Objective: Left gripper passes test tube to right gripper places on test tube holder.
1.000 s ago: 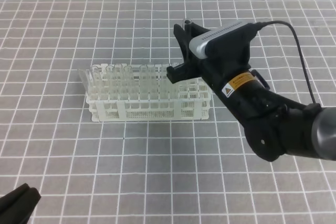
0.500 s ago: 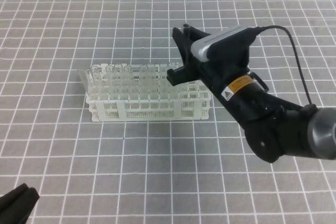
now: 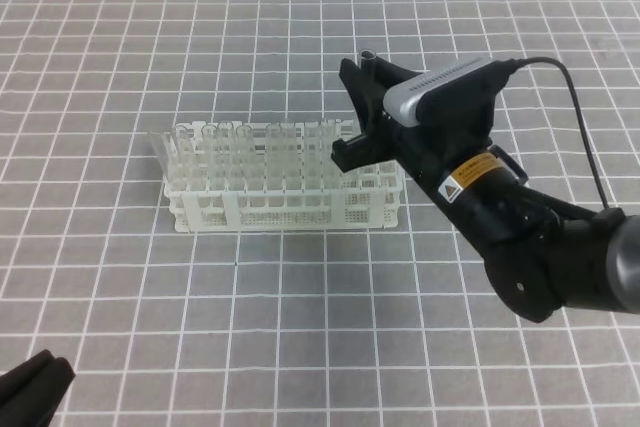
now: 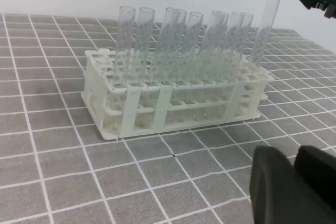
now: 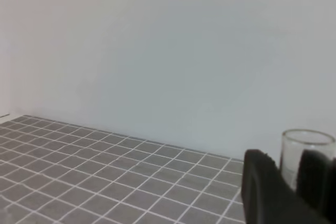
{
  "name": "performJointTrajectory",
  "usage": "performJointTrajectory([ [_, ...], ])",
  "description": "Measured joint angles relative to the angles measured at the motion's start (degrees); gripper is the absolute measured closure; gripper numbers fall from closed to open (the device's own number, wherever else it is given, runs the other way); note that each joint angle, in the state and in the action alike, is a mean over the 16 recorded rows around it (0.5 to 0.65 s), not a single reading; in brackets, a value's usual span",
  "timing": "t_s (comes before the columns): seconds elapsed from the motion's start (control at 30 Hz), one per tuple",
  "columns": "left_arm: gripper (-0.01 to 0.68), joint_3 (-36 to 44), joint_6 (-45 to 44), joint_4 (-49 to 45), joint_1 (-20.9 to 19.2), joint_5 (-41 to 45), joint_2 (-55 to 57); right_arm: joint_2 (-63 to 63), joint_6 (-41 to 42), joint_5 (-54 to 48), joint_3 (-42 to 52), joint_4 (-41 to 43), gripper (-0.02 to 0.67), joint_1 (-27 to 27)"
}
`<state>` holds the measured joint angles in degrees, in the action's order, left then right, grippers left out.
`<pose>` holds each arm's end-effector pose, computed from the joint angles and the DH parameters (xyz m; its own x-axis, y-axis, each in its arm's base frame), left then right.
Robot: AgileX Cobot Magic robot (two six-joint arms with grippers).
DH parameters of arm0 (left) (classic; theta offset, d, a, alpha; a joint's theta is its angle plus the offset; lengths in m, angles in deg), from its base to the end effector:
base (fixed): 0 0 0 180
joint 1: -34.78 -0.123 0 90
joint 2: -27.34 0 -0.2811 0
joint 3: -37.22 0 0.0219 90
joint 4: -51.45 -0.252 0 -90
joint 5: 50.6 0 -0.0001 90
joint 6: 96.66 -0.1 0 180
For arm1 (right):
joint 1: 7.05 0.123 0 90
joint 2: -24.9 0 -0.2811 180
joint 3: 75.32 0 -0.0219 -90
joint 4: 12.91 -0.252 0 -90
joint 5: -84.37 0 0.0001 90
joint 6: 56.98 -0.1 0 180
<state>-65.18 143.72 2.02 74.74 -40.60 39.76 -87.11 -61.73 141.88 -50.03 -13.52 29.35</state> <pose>0.0667 -0.0386 0.1939 -0.1917 -0.0946 -0.9769 0.5084 0.8418 -0.1813 0.3151 0.2312 0.2309 0.0902 0.1765 -0.9802 -0.5966 0.7976 0.0887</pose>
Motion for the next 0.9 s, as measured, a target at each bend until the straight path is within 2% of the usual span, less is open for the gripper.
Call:
performJointTrajectory([
  [0.9,0.666,0.13,-0.01,-0.04,0.00,0.12,0.00,-2.93,-0.93,0.62,-1.71,0.25,0.639,-0.13],
])
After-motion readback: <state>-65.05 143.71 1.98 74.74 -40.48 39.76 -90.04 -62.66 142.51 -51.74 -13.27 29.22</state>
